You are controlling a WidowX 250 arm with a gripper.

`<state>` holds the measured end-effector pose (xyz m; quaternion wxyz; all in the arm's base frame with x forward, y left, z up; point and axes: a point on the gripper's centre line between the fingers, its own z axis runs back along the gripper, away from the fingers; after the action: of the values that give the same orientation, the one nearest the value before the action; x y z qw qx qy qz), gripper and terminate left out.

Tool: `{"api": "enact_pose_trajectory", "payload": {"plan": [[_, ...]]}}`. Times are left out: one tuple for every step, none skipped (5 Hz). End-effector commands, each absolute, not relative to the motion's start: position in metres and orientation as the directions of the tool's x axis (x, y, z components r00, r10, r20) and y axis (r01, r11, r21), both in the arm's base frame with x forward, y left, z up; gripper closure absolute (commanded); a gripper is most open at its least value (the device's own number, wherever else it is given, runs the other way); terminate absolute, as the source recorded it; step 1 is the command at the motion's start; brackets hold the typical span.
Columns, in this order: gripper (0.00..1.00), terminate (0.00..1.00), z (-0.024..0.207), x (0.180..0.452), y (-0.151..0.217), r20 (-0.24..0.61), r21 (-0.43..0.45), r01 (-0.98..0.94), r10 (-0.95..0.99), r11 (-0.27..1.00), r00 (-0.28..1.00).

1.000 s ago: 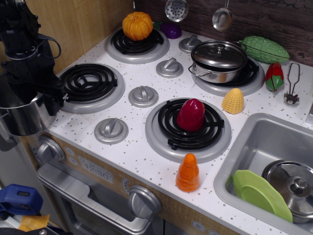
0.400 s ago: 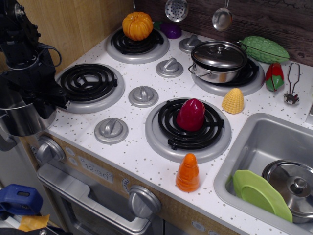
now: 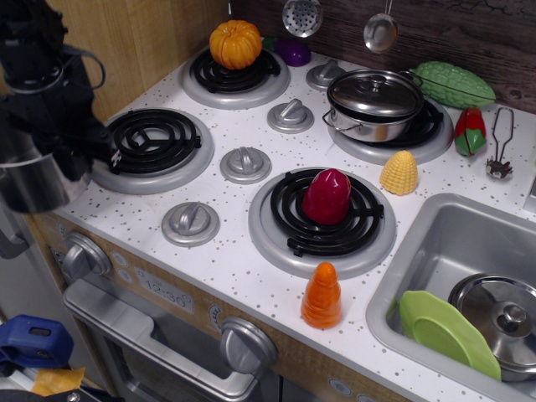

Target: Put pot on stove which is near stove

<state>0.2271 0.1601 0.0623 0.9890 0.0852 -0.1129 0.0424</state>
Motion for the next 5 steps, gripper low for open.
{"api": "enact_pose_trajectory", "payload": {"plan": [[1.0,0.0,0.08,0.251,0.148,0.363,0.19,-0.043,-0.03,0.981,0.931],[1.0,0.0,0.082,0.27,0.137,0.391,0.166,0.002,-0.068,0.986,0.918],[1.0,0.0,0.081,0.284,0.129,0.411,0.165,0.023,-0.09,0.986,0.907],[0.0,0.0,0.078,0.295,0.129,0.417,0.149,0.07,-0.127,0.986,0.9],[0.0,0.0,0.077,0.305,0.127,0.437,0.136,0.121,-0.169,0.983,0.883]]}}
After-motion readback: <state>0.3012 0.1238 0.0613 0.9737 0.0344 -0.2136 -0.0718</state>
